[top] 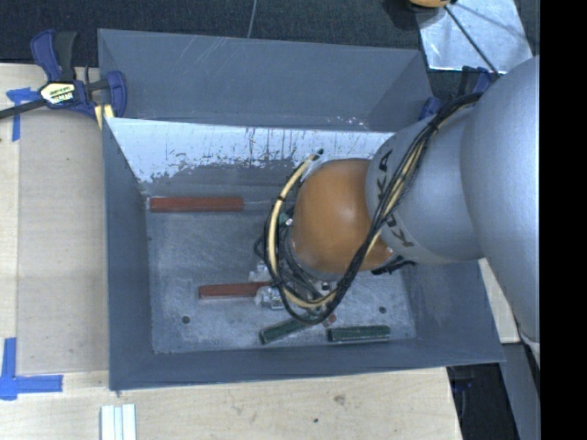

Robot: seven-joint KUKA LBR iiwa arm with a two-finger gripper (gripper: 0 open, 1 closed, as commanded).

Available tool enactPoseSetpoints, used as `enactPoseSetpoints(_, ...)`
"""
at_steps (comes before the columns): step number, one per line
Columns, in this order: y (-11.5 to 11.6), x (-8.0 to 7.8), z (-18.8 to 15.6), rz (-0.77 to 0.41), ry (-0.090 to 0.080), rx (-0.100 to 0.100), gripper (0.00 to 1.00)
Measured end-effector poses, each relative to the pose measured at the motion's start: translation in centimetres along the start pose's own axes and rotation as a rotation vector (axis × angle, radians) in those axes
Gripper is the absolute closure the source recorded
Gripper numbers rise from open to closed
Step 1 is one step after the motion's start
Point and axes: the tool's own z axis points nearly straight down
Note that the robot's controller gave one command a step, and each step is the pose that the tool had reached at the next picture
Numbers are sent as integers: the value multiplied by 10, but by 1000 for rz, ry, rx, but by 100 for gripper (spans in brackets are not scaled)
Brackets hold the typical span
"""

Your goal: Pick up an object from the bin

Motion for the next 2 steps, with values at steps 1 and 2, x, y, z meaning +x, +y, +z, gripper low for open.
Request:
enactPoseSetpoints(1,0,0,0,0,0,0,100)
enactPoseSetpoints(2,0,10,-45,12,65,13,100)
